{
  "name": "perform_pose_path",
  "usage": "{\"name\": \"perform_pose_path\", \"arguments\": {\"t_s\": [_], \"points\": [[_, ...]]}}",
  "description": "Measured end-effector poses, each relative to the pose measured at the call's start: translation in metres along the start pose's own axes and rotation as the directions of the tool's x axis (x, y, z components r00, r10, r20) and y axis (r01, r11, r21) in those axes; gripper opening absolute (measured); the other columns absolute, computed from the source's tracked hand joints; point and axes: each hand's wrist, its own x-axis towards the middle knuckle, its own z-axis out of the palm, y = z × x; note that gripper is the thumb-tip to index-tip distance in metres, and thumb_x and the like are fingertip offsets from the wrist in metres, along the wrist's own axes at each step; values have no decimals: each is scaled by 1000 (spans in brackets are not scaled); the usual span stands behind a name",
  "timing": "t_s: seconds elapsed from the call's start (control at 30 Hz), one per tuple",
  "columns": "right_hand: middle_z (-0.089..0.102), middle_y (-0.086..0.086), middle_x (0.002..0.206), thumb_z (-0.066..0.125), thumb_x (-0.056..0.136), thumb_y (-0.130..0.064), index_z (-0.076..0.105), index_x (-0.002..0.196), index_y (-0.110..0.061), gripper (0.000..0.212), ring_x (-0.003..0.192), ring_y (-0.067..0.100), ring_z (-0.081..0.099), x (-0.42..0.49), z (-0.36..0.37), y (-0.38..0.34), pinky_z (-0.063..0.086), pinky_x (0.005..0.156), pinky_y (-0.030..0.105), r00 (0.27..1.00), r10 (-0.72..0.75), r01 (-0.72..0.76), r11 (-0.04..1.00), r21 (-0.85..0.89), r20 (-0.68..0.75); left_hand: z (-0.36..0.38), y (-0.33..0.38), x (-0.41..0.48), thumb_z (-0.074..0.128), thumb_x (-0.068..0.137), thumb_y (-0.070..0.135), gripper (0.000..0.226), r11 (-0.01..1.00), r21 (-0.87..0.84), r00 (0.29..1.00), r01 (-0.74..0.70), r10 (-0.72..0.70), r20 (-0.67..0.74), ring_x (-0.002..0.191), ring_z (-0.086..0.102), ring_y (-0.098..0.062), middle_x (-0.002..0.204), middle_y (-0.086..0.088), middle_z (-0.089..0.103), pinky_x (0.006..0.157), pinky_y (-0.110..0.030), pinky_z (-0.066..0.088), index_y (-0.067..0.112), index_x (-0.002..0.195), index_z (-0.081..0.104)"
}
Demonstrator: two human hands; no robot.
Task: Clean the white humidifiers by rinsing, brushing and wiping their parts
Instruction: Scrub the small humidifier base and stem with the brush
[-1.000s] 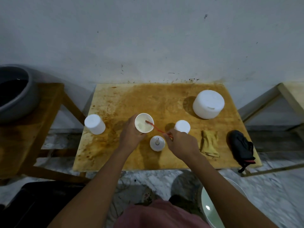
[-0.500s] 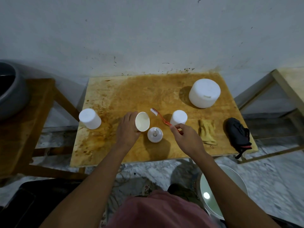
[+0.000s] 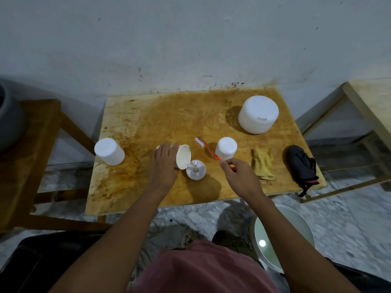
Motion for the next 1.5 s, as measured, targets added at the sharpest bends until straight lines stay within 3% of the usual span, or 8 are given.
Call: {"name": "perform_pose_path", "arguments": {"t_s": [0.17,0.3,1.2,1.5], "points": [[66,-8,73,48,96,-54,68,102,-25,36,72,9,63,0,0,0,44,59,30,1000,12,-12,1000,-2,5,3,3,0,85,57,4,77,999,31,999,-40,41,-34,108,45,-28,115,-14,56,86,-43,46,13,125,49],[63,-9,70,48,97,-53,68,103,-24,36,65,8,59,1,0,0,38,56,27,1000,13,-13,1000,1,4,6,4,0,84,58,3,75,997,67,998,-49,51,-22,110,48,-30,116,-13,56,88,-45,46,12,125,52],[68,-8,76,47,96,-54,67,101,-26,35,76,8,65,4,-3,1,52,65,35,1000,2,-2,1000,-16,1,11,3,3,84,60,2,80,992,94,996,-87,85,25,114,53,-33,119,-15,57,92,-48,46,16,127,42],[66,-10,76,47,97,-54,68,103,-25,36,75,9,64,4,-3,1,44,59,29,1000,6,-6,1000,-20,5,9,3,3,85,59,4,79,991,105,996,-86,87,0,114,54,-32,119,-14,58,91,-47,46,16,126,44]]}}
